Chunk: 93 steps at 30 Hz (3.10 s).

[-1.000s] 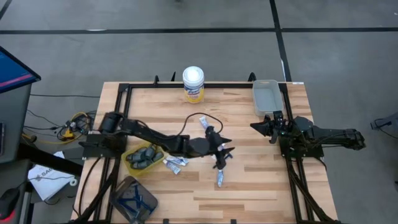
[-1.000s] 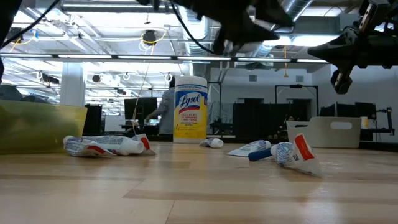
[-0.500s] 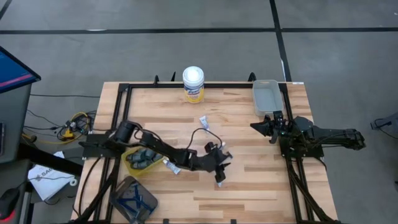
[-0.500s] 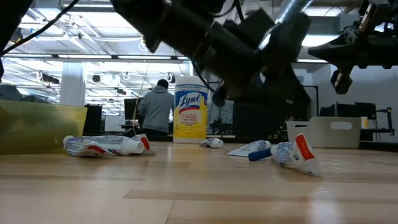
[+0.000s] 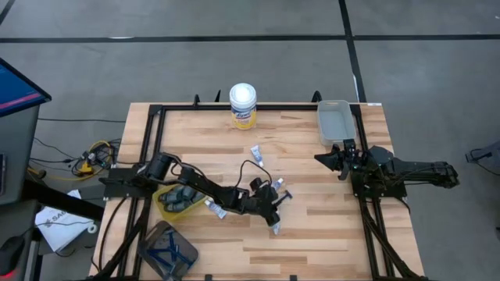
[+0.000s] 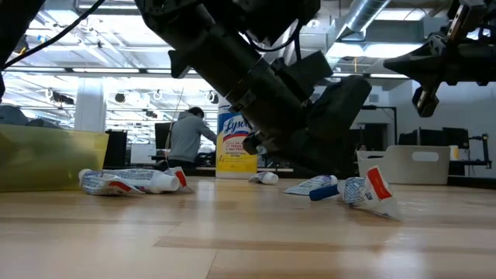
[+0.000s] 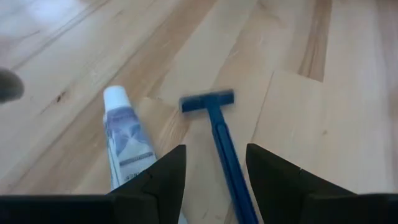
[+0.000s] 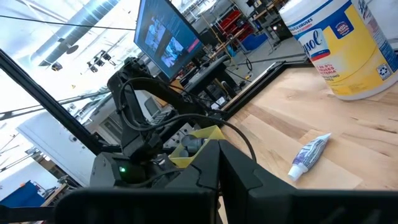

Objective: Pick & Place Travel size toiletries
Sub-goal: Put the dark blue razor into the black bin

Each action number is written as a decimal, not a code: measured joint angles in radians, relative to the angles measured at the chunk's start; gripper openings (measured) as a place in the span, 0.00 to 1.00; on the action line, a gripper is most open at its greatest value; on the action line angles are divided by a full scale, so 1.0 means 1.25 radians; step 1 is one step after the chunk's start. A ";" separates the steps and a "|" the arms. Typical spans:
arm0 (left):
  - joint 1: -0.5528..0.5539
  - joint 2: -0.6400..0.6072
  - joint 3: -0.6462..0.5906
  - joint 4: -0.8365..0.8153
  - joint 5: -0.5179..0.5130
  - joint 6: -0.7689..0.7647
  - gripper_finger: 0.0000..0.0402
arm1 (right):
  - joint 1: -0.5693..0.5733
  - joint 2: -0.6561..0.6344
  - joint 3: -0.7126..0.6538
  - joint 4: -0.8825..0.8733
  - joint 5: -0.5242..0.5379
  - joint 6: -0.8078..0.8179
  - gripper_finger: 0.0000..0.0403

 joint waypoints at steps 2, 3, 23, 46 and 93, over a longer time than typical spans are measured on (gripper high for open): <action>0.001 0.000 0.000 -0.002 0.000 -0.002 0.41 | 0.000 0.000 0.000 0.000 0.000 0.000 0.00; 0.002 0.000 0.000 -0.002 0.000 -0.001 0.41 | 0.000 0.000 0.000 0.000 0.000 0.000 0.00; 0.021 0.012 0.003 -0.016 0.067 -0.032 0.41 | 0.000 0.000 0.000 0.000 0.000 0.000 0.00; 0.032 -0.073 0.000 -0.148 0.042 -0.069 0.41 | 0.000 0.000 0.000 0.002 0.000 0.000 0.00; 0.026 -0.030 -0.002 -0.132 0.134 -0.079 0.06 | 0.000 0.000 0.001 0.000 0.000 0.000 0.00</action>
